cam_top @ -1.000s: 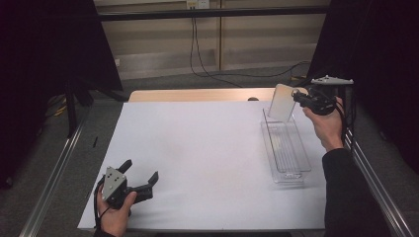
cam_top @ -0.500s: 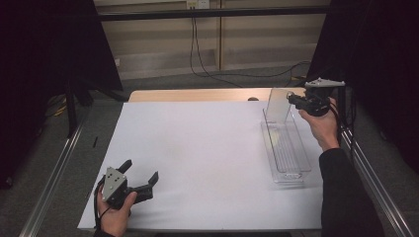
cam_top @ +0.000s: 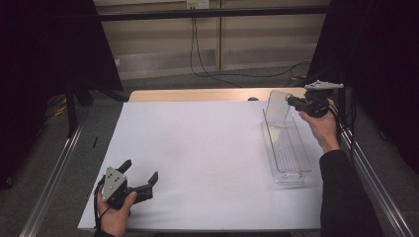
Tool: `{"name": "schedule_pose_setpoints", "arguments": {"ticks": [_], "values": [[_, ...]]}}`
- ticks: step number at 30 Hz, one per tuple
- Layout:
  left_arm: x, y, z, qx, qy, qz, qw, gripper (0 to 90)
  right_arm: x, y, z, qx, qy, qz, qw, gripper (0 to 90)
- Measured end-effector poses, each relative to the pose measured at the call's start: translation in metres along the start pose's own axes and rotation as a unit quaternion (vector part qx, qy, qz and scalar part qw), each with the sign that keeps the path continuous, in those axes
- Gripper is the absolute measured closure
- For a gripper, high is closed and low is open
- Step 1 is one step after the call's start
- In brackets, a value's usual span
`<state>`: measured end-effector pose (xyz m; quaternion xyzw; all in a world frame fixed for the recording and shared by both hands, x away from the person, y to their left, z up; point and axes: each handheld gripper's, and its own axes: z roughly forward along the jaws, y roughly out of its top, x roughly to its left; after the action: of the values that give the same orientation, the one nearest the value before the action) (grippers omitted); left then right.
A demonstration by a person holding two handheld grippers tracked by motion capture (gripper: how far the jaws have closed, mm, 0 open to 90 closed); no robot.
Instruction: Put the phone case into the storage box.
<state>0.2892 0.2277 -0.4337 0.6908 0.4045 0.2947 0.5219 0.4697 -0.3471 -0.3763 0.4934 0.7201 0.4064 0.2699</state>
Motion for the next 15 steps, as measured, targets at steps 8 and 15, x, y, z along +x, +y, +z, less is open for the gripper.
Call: {"name": "schedule_pose_setpoints", "arguments": {"ticks": [8, 15], "values": [[-0.0001, 0.0001, -0.0002, -0.001, -0.001, 0.0, 1.0, 2.1, -0.001, -0.0034, 0.0075, 0.002, 0.001, -0.006, 1.0, 84.1], [-0.0008, 0.0003, 0.0003, 0.0, -0.003, 0.002, 1.0, 2.1, -0.0059, -0.0035, 0.0102, 0.005, 0.002, -0.002, 1.0, 83.5]]}}
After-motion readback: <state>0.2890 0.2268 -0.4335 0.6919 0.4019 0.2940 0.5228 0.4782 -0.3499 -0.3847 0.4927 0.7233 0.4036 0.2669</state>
